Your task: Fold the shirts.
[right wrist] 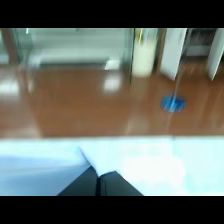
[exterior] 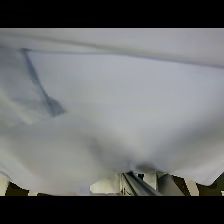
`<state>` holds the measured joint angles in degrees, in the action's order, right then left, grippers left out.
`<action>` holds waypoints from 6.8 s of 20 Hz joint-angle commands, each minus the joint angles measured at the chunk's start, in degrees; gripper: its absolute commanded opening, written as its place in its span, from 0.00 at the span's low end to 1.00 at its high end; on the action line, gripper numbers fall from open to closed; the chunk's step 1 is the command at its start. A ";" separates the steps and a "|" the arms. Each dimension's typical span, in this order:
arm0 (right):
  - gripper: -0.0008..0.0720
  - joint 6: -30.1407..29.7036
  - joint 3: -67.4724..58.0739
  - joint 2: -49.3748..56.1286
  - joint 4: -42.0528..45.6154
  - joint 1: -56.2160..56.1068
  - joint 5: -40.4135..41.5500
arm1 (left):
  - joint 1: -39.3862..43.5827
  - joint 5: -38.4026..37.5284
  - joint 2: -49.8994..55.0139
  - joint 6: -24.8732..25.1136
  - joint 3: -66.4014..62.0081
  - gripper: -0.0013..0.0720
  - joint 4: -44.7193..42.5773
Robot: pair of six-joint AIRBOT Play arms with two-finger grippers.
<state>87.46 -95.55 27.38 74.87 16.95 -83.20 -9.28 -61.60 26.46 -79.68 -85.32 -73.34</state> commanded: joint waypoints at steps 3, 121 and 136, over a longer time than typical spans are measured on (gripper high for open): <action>0.04 -3.17 22.77 2.16 -10.01 0.02 2.67 | 2.51 0.13 8.50 -2.27 16.24 0.04 0.90; 0.04 -9.97 29.68 59.30 -27.26 2.47 18.93 | 1.55 -14.58 75.12 -1.11 -4.74 0.04 23.67; 0.57 -9.90 21.57 71.69 -31.91 3.21 21.07 | 1.25 -11.10 88.06 -2.60 -17.49 0.70 26.12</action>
<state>77.62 -72.95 98.56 44.10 19.42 -61.17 -7.64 -71.46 113.95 -82.21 -100.92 -48.29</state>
